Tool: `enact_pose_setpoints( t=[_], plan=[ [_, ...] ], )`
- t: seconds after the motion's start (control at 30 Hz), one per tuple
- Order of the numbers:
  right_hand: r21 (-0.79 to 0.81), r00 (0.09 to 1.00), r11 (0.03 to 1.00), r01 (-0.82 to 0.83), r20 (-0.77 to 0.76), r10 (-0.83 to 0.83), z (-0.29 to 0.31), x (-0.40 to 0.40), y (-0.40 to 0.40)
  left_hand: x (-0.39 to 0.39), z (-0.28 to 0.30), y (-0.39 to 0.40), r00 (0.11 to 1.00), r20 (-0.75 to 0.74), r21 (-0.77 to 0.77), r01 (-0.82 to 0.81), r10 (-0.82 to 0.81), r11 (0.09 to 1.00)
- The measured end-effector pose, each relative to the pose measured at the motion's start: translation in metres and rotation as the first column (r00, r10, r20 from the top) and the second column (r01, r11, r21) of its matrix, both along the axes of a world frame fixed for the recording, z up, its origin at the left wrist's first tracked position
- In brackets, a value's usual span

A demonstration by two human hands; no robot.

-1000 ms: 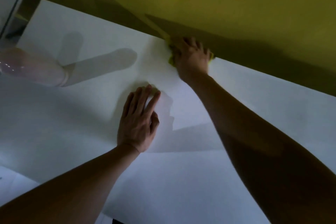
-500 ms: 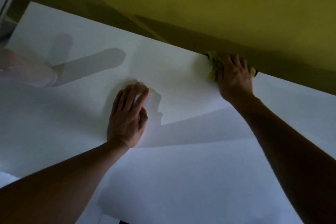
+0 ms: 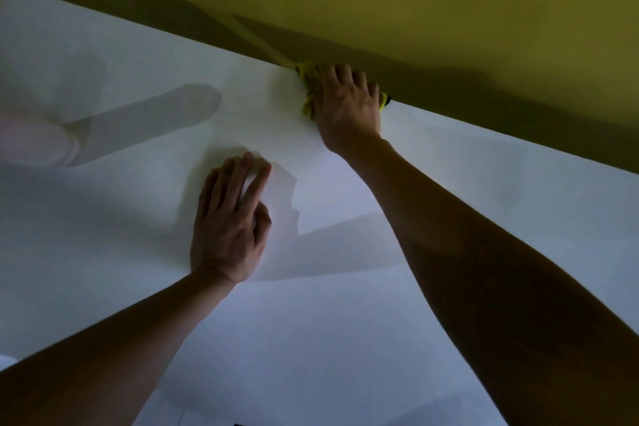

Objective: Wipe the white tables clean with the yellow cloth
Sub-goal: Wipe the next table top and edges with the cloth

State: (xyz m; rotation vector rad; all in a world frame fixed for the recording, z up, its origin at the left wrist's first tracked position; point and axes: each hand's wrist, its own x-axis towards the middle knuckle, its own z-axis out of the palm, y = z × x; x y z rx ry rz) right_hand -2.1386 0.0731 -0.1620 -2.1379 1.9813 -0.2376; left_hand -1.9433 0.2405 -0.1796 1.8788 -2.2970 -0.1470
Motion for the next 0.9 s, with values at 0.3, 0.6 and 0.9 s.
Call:
enact_pose_setpoints(
  t=[0.3, 0.6, 0.9],
  plan=[
    [-0.075, 0.962, 0.962, 0.264, -0.051, -0.268, -0.002, -0.191, 0.070, -0.003, -0.003, 0.002, 1.000, -0.020, -0.045, -0.010, 0.009, 0.999],
    [0.022, 0.983, 0.982, 0.186, -0.002, -0.186, 0.003, -0.056, 0.025, -0.004, -0.005, 0.002, 0.999, 0.028, -0.029, -0.014, 0.015, 0.999],
    [-0.038, 0.995, 0.995, 0.089, 0.043, -0.087, -0.001, -0.105, 0.034, -0.107, 0.015, 0.014, 0.999, -0.016, 0.028, -0.034, 0.034, 0.999]
  ],
)
